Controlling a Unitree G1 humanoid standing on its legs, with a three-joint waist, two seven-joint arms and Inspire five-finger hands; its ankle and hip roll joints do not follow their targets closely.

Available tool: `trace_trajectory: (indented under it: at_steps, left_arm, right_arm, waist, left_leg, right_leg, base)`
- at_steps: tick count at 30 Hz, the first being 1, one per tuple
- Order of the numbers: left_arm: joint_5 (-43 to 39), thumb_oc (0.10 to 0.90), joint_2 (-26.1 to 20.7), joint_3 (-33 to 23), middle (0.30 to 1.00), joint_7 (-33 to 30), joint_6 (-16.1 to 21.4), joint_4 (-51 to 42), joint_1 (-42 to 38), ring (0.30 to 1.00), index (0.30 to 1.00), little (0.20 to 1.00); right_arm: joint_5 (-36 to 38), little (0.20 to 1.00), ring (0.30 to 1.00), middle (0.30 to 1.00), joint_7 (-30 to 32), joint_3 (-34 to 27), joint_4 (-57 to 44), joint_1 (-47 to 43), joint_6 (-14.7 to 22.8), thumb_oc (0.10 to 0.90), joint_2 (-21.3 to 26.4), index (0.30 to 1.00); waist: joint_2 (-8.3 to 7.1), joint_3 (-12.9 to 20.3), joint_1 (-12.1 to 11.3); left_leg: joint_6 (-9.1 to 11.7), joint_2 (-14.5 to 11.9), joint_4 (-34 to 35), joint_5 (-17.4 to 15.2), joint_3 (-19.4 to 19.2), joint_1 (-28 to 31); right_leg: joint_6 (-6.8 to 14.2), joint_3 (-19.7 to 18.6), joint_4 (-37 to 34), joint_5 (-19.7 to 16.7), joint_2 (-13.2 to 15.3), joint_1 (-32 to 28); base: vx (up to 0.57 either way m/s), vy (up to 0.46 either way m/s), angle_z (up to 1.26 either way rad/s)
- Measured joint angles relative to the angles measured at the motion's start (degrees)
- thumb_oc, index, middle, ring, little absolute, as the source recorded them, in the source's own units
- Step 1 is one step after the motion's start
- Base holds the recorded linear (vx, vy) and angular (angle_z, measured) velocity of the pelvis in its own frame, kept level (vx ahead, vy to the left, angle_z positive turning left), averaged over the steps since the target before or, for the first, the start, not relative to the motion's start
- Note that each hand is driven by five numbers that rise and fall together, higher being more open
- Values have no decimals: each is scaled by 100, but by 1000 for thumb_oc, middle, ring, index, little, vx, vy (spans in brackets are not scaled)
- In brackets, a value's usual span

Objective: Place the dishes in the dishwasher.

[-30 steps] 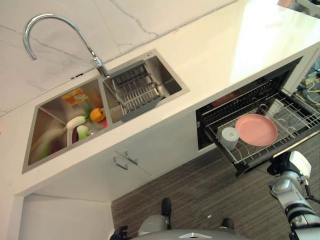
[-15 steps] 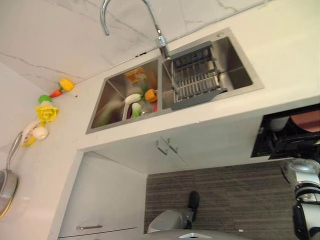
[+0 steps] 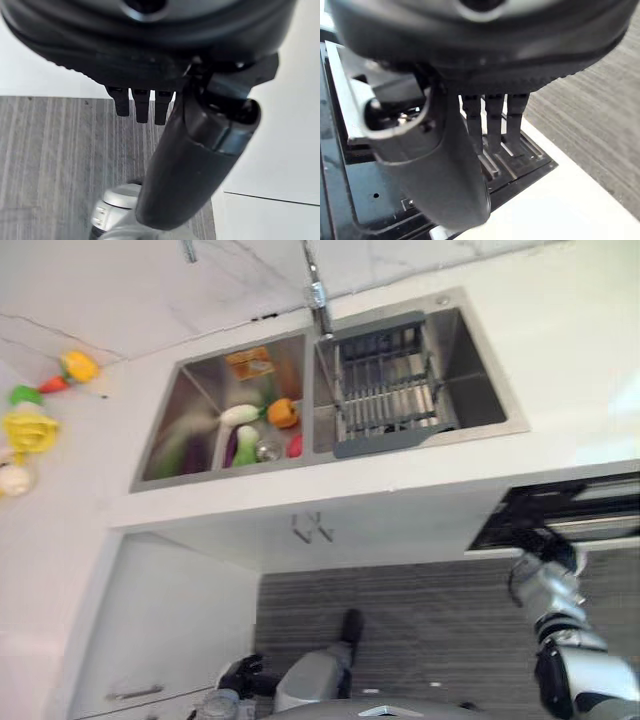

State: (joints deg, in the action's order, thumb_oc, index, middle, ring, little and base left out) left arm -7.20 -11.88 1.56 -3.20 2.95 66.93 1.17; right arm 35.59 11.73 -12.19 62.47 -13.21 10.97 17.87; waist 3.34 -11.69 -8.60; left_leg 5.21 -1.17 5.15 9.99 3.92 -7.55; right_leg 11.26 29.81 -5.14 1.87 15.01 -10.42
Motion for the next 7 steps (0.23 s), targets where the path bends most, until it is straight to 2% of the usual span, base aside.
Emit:
trace_trajectory:
  at_steps: [1,3,5,7]
  left_arm:
    - [1,800,-94,-60,900,4,-13,87,-59,900,900,900]
    - [1,800,-176,-61,900,73,-75,149,-104,900,900,900]
    - [4,800,-200,-57,900,76,-60,228,-100,900,900,900]
    - [2,800,-220,-63,900,61,-68,353,-93,900,900,900]
  right_arm:
    - [-20,900,900,900,-67,-3,389,236,-166,800,-150,900]
    - [-335,900,900,900,-93,-2,856,995,-376,800,-296,900]
    - [-640,900,900,900,-103,-22,1231,1491,-668,800,-187,900]
    - [-704,900,900,900,3,-60,1367,1869,-785,800,-104,900]
  waist:
    - [-233,45,77]
    - [-486,110,253]
    - [-558,134,443]
    - [-541,140,689]
  left_leg:
    - [29,-70,-1,-46,-156,35]
    - [52,-92,2,-83,-224,127]
    - [60,-135,2,-103,-416,252]
    - [69,-209,2,-108,-559,358]
  right_leg:
    - [-22,-171,-16,-14,-63,65]
    - [-41,-251,-22,-4,-80,7]
    - [-39,-492,-32,-17,-79,14]
    - [-52,-672,-49,-34,-108,4]
  base:
    - [91,-49,-75]
    - [61,-22,-41]
    - [52,-14,-53]
    - [25,-6,-48]
